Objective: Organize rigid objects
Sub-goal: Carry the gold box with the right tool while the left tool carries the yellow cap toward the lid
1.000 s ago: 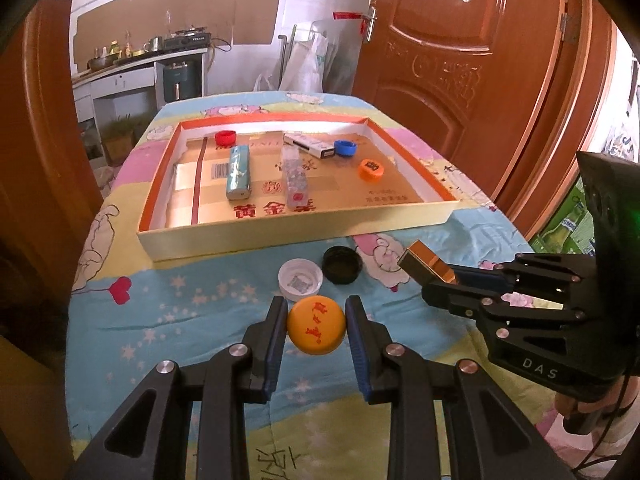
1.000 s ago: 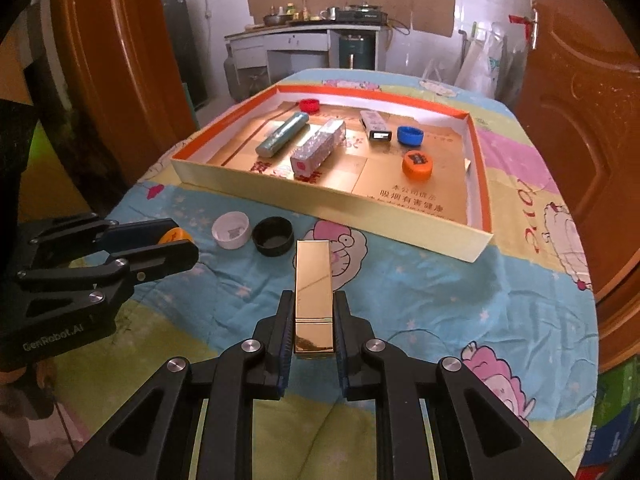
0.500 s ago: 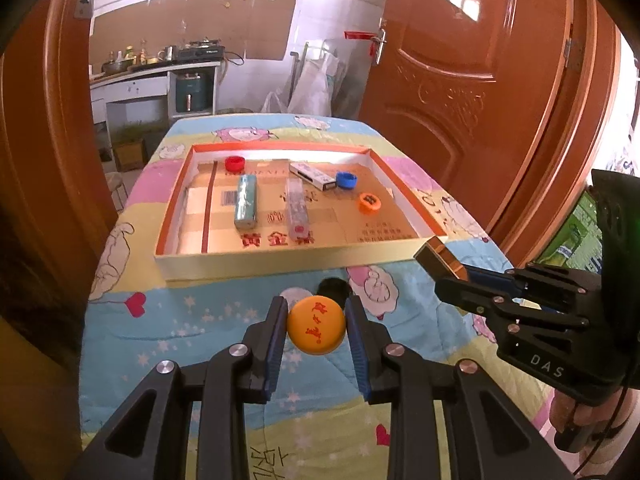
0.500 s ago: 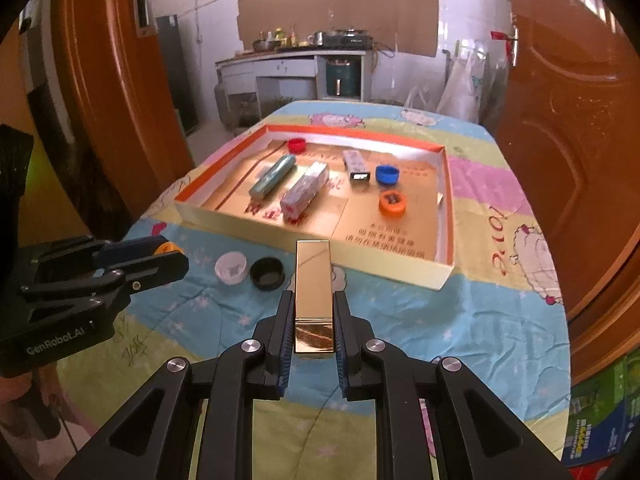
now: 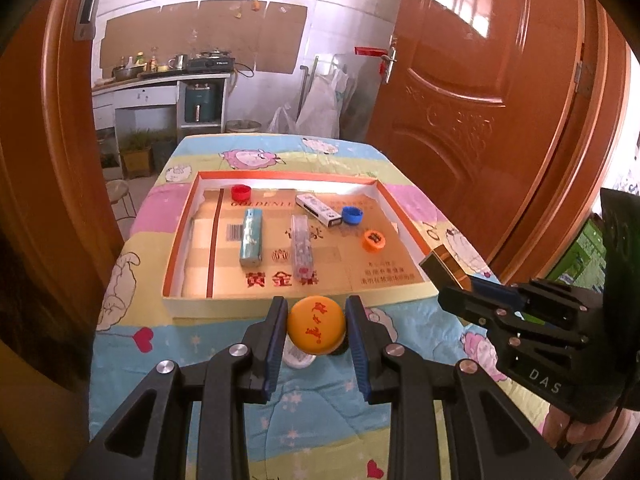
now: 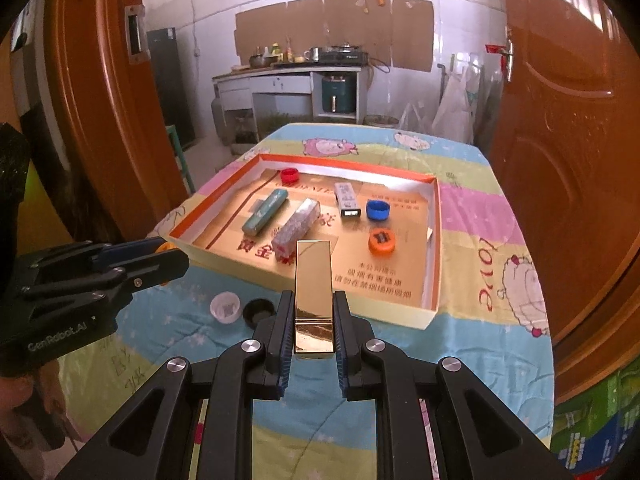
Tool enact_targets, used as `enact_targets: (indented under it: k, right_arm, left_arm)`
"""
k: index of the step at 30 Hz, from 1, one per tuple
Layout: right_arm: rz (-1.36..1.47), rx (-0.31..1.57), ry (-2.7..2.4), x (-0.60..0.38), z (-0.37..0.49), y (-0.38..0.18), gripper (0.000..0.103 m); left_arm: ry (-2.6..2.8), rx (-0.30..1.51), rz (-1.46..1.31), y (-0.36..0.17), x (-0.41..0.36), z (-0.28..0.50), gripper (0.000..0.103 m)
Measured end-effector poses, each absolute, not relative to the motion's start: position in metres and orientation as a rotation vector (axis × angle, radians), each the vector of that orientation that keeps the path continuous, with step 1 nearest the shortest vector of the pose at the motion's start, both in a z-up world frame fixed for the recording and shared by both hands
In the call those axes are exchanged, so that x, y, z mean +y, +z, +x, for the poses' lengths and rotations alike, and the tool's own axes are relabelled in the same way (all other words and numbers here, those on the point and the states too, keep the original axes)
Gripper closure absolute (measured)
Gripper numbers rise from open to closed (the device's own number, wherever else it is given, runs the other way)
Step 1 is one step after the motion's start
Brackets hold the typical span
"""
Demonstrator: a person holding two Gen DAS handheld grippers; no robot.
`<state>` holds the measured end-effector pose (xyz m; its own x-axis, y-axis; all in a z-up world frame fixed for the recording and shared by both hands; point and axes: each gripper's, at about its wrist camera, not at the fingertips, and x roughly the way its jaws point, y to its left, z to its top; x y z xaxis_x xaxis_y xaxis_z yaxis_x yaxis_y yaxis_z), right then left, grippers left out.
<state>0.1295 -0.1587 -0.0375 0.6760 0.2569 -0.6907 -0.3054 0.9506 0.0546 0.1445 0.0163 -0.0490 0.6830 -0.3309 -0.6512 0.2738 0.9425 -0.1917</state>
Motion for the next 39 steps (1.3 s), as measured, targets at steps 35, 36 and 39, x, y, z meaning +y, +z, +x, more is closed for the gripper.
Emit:
enact_targets:
  k: [35,36,39]
  right_arm:
    - [-0.048,0.784,0.324,-0.155,0.194,-0.049,0.085]
    - [-0.046,0.787,0.325,-0.155,0.196,-0.05,0.085]
    - [-0.043,0.795,0.329,-0.154,0.204,-0.054,0.085]
  left_arm:
    - [-0.172,0.776,-0.09,-0.057,0.026,0.213,0.073]
    - [-0.171,0.781,-0.091,-0.058,0.026,0.216,0.073]
    - [-0.169,0.787,-0.091,-0.061,0.027,0.222,0.073]
